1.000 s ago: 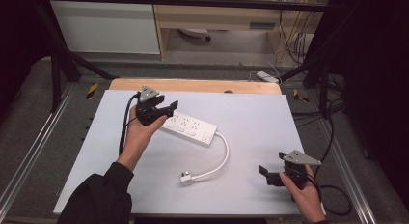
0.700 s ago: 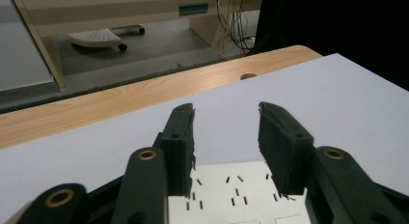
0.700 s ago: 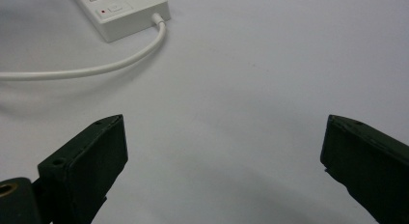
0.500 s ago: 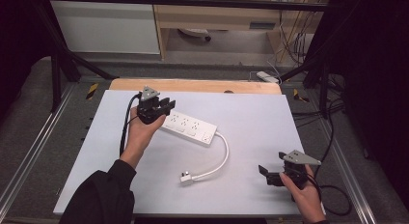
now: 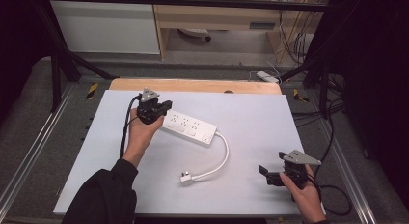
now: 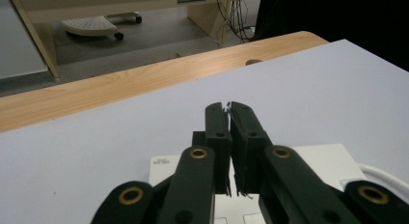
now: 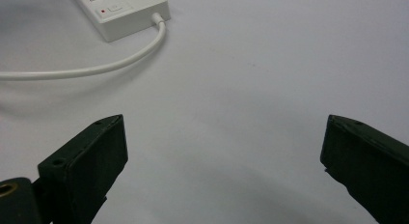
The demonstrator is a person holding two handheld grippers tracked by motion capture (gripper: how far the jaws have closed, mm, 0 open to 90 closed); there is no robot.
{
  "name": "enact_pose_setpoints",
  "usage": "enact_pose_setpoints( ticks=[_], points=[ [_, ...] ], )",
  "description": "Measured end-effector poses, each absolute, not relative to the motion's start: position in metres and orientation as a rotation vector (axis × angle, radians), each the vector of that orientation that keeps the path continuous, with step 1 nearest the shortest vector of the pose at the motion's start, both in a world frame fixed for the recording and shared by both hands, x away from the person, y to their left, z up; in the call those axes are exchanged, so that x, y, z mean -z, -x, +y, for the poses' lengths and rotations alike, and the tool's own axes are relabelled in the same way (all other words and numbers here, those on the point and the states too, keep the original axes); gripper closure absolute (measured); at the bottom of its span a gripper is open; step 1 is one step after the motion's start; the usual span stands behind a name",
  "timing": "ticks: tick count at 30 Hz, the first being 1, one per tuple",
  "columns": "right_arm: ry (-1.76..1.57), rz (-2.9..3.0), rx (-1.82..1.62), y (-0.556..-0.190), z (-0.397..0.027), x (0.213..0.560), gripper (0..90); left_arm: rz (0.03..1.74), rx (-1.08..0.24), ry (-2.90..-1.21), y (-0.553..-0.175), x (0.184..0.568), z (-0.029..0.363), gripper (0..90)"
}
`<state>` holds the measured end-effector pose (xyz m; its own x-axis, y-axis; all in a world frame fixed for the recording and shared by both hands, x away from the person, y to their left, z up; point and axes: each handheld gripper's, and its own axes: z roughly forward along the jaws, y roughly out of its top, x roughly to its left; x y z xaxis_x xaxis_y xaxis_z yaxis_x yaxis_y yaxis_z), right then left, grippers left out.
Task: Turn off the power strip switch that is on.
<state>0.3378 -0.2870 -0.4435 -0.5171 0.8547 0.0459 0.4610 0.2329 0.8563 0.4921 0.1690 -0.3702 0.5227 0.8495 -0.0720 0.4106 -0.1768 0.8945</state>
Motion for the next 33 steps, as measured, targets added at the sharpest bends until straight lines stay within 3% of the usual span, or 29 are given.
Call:
enact_pose_setpoints(
  ticks=[33],
  points=[
    [-1.207, 2.082, -1.203, -0.338, -0.287, 0.444, 3.2, 1.093, -0.517, -1.848, -0.491, 0.400, 0.168, 90.0]
  ],
)
